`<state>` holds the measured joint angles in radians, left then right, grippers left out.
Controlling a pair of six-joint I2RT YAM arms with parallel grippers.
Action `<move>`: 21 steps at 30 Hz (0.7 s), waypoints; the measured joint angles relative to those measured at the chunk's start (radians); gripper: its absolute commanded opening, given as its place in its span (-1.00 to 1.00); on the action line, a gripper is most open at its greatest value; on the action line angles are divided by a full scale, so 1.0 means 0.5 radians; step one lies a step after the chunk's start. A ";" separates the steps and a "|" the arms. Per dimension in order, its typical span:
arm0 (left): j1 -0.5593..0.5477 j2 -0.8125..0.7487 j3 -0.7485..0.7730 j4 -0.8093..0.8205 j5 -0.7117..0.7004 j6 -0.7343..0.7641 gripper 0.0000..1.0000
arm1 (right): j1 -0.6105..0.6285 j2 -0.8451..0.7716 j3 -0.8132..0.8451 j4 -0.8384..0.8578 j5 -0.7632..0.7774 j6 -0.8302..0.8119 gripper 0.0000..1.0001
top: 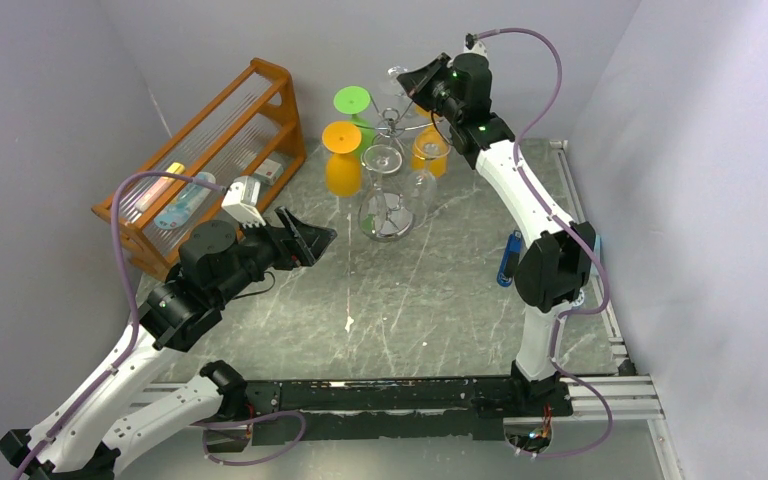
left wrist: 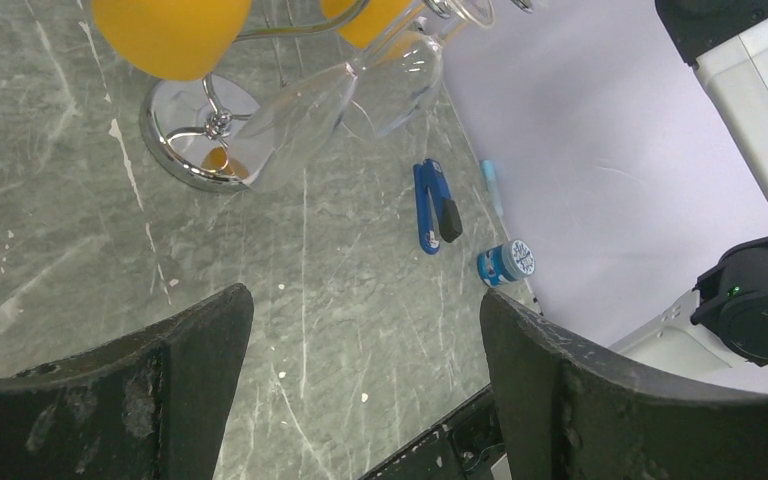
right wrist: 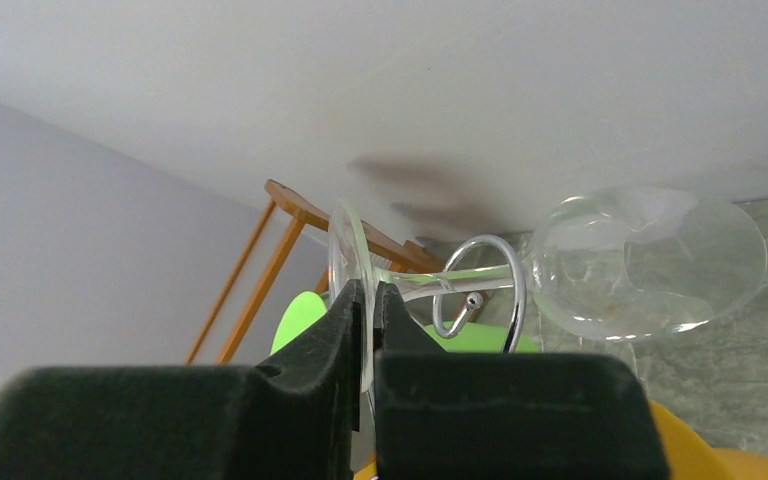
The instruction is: Place the wine glass upside down on the wine glass rack
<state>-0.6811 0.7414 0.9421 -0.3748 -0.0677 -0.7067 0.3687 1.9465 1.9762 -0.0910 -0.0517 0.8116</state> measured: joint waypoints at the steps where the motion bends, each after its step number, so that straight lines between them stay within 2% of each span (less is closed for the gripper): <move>1: 0.000 0.000 0.000 -0.002 0.000 0.000 0.75 | 0.000 0.000 0.001 0.002 -0.005 -0.002 -0.83; 8: 0.000 -0.001 0.000 -0.026 -0.001 0.000 0.75 | 0.000 0.001 0.005 -0.002 -0.024 -0.010 -0.55; 15: 0.000 -0.008 0.000 -0.028 -0.002 0.000 0.75 | -0.001 0.023 0.055 -0.063 -0.018 -0.021 -0.48; 21: 0.000 -0.008 0.000 -0.029 -0.003 -0.001 0.75 | -0.001 0.034 0.096 -0.147 0.002 -0.045 -0.20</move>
<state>-0.6811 0.7372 0.9421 -0.3893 -0.0692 -0.7071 0.3683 1.9636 2.0243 -0.1646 -0.0509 0.7891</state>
